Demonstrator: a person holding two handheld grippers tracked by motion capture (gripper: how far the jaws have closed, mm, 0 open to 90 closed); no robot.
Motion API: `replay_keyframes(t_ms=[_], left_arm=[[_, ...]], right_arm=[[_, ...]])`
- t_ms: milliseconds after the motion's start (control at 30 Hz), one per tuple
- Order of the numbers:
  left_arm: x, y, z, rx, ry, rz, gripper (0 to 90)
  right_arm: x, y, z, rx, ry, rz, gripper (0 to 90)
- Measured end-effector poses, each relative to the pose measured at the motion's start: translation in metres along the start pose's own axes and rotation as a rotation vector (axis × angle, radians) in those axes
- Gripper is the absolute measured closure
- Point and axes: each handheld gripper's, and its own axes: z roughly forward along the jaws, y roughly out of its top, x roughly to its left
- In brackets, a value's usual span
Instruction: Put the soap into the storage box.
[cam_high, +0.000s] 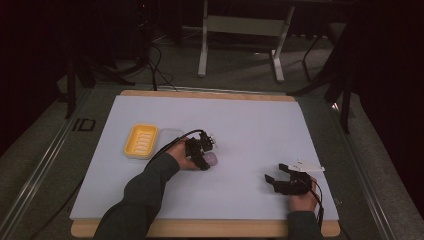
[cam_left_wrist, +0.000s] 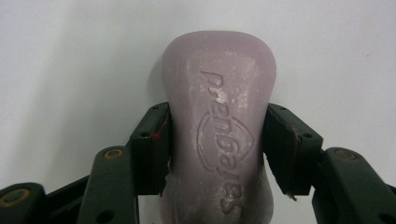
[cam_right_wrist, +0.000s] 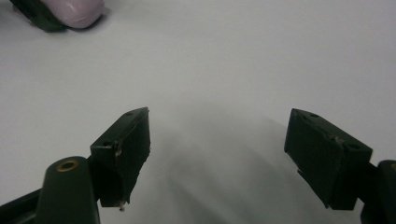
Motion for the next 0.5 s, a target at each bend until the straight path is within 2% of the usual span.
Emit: replay_keyframes(t_ms=[500], left_arm=[[-0.0039,0.0036,-0.0001,0.028,0.028,-0.011,49.6]], right_arm=[[0.0001,0.0002,0.0006,0.006,0.000,0.000,22.1]])
